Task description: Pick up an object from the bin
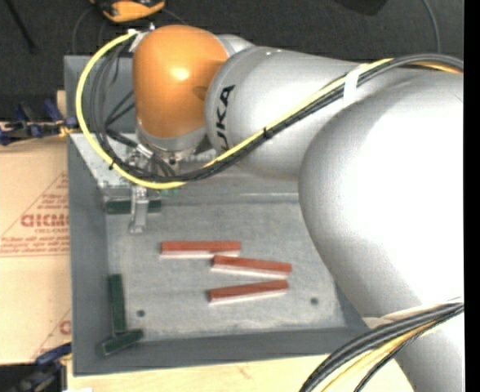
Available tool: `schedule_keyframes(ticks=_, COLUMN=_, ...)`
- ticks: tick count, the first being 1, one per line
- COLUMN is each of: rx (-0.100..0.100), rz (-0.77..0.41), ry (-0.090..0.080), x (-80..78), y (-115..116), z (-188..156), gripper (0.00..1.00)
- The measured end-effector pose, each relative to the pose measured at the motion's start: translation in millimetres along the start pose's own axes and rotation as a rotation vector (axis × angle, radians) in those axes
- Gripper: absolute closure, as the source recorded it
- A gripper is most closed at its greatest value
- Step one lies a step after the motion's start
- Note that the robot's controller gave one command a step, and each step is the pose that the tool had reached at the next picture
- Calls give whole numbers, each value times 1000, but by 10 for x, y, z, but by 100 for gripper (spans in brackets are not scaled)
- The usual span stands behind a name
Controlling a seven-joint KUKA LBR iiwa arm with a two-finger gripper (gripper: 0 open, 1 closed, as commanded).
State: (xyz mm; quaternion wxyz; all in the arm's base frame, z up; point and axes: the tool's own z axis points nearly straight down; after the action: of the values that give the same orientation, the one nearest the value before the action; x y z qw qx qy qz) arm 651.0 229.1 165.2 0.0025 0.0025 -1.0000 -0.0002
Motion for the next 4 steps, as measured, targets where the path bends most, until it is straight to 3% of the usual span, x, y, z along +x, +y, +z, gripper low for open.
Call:
schedule_keyframes(ticks=1, rx=-2, rz=4, ry=-8, x=-21, y=-11, z=-58, gripper=0)
schedule_keyframes(ticks=2, rx=-2, rz=86, ry=-10, x=417, y=-868, z=881, gripper=0)
schedule_keyframes(ticks=3, rx=2, rz=27, ry=-4, x=423, y=-1065, z=266, gripper=0)
schedule_keyframes(ticks=4, rx=-2, rz=38, ry=-14, x=464, y=-1236, z=211, gripper=0)
